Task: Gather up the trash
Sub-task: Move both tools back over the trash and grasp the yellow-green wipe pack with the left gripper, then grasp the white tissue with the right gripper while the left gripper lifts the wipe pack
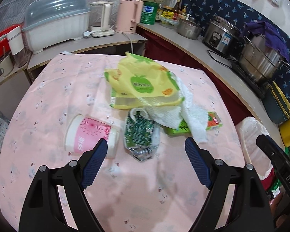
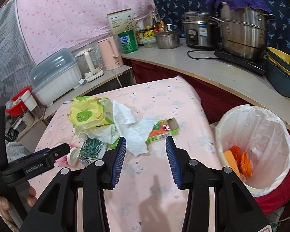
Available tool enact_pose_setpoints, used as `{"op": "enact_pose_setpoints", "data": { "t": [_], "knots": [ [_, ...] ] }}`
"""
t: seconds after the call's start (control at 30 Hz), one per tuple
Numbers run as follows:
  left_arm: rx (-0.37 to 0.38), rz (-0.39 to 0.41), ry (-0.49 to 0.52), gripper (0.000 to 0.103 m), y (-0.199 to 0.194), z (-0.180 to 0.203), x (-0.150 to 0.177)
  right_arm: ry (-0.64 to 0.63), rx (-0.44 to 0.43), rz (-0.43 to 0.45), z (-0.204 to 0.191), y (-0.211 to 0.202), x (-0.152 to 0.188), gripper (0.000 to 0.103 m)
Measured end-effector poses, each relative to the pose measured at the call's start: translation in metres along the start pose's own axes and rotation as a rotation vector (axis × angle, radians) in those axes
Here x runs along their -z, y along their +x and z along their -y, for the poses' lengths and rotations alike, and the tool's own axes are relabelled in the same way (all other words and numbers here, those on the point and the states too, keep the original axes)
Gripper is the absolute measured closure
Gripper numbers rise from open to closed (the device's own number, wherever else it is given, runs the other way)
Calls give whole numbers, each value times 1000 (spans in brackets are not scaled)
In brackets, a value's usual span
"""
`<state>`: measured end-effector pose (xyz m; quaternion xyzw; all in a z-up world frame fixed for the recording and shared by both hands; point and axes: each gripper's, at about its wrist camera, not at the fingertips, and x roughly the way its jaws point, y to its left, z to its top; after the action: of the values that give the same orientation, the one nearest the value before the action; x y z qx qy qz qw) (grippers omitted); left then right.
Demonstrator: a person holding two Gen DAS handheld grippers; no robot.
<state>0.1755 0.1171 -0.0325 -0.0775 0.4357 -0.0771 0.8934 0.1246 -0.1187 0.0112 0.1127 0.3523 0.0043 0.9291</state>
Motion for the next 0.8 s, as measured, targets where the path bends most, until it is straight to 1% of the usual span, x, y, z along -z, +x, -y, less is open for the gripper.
{"op": "enact_pose_setpoints", "data": {
  "t": [0.17, 0.4, 0.57, 0.7, 0.77, 0.8],
  "knots": [
    [-20, -1, -33, 25, 10, -22, -14, -41, -23, -34, -20, 28, -2, 61],
    [-40, -5, -40, 25, 37, -38, -41, -76, -46, -85, -42, 76, -8, 61],
    [-38, -20, -62, 23, 62, -47, -62, -80, -50, -117, -46, 108, -11, 62],
    [-47, -25, -58, 23, 81, -49, -74, -74, -51, -139, -46, 129, -12, 63],
    [-43, -29, -58, 24, 88, -48, -78, -76, -52, -147, -47, 137, -12, 64],
    [-42, -30, -57, 26, 91, -48, -80, -76, -52, -151, -47, 141, -13, 65]
  ]
}}
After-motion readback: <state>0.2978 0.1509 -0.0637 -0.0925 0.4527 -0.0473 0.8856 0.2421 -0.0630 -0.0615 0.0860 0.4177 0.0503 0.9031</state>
